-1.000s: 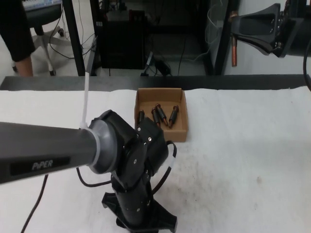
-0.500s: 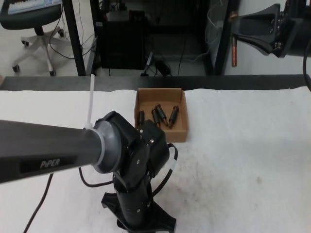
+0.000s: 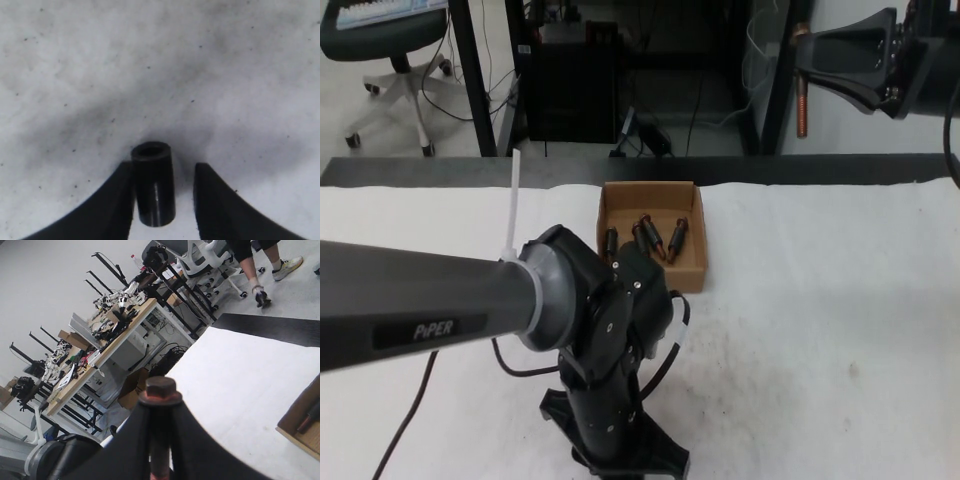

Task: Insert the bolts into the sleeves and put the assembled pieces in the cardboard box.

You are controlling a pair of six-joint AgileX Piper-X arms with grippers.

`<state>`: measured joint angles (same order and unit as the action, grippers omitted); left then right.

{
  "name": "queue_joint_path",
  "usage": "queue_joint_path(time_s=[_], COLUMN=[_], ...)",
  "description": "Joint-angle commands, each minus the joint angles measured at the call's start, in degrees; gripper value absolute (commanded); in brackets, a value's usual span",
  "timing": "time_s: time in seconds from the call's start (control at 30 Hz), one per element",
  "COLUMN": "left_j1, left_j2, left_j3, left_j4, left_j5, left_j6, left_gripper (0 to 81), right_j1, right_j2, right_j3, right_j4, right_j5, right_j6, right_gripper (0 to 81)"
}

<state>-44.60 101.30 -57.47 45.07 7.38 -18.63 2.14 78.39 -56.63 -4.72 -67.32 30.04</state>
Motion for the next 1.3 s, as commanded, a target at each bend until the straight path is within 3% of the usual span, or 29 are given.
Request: queue_joint_path(time_s=[0.0, 0.77, 0.97, 1.17, 1.27], left_j1=[-0.34, -0.34, -0.34, -0.34, -0.34], left_j2=[1.4, 1.4, 1.4, 1.4, 1.4], left_j3=[-1.2, -1.5, -1.5, -1.5, -1.5], left_j4=[-3.39, -0.29, 1.89, 2.07, 2.07], left_j5=[2.53, 1.24, -0.53, -0.53, -0.4], left_j6=[0.62, 3.7, 8.64, 10.11, 11.64], left_gripper=[35.8, 35.3, 19.2, 12.5, 1.7], right_j1=[-0.03, -0.03, -0.03, -0.03, -0.03], right_j2=[-1.0, -1.0, -1.0, -1.0, -1.0], right_j3=[-0.15, -0.15, -0.15, -0.15, -0.15], right_j4=[-0.57, -0.57, -0.57, -0.57, -0.57], right_j5=[-0.75, -0.75, -0.75, -0.75, -0.75], right_j6=[0.44, 0.44, 0.44, 0.44, 0.44], right_gripper=[0.9, 0.9, 0.9, 0.9, 0.9])
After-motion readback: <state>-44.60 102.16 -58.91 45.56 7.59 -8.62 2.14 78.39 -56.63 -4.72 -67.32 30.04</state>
